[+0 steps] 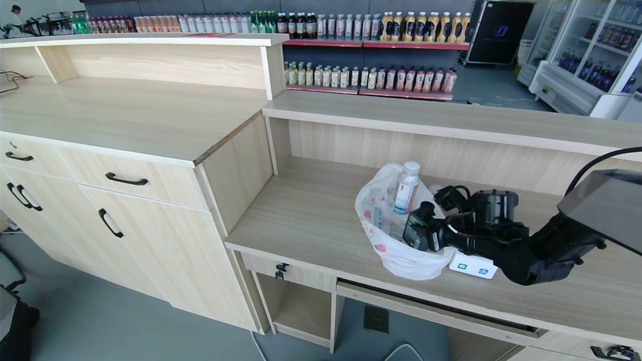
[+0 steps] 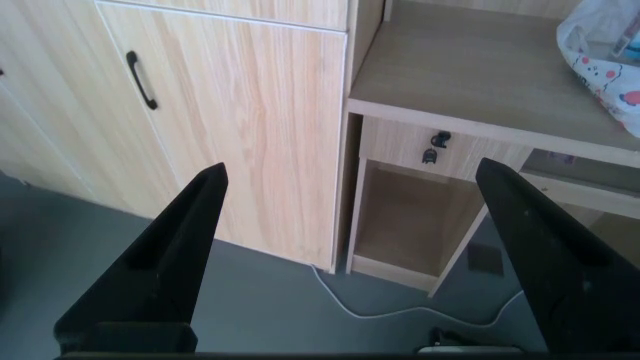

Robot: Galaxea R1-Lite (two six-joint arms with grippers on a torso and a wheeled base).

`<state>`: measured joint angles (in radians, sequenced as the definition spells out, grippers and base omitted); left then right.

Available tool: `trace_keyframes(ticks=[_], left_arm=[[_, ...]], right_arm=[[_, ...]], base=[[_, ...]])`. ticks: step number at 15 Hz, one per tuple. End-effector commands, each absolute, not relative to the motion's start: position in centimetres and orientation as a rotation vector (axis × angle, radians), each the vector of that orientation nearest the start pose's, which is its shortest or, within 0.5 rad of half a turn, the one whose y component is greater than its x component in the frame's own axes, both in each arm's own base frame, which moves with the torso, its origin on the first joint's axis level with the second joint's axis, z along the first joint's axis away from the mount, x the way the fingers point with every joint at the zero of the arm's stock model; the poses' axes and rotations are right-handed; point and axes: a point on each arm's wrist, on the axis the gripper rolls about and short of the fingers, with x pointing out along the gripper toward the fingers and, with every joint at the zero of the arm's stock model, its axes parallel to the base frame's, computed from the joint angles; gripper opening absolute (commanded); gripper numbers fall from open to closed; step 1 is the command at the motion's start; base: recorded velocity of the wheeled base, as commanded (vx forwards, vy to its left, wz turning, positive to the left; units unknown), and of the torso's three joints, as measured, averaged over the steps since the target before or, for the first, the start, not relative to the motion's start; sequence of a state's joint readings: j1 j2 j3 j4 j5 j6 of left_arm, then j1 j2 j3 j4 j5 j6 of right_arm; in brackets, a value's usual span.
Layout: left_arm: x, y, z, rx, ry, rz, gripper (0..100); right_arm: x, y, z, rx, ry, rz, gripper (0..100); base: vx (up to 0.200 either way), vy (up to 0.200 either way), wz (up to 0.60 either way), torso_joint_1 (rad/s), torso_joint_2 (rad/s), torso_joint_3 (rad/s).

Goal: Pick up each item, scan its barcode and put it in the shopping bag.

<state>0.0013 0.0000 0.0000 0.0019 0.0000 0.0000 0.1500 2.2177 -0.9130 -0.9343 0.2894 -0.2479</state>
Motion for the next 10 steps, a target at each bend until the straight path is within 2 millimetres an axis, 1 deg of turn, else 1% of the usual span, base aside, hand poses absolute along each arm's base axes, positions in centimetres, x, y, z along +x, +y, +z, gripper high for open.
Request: trace_keyframes(ticks=[1, 10], left_arm=[[-2.27, 0.0, 7.54, 0.0, 0.003, 0.002, 100], [-2.27, 0.0, 7.52, 0.0, 0.005, 0.002, 100]], right_arm=[[38.84, 6.29, 5.0, -0.213, 0.33, 0.474, 0], [38.35, 5.74, 4.19, -0.236, 0.351, 0.47, 0]], base=[[0.0, 0.0, 0.0, 0.0, 0.0, 0.0], [0.0, 0.0, 0.0, 0.0, 0.0, 0.0]])
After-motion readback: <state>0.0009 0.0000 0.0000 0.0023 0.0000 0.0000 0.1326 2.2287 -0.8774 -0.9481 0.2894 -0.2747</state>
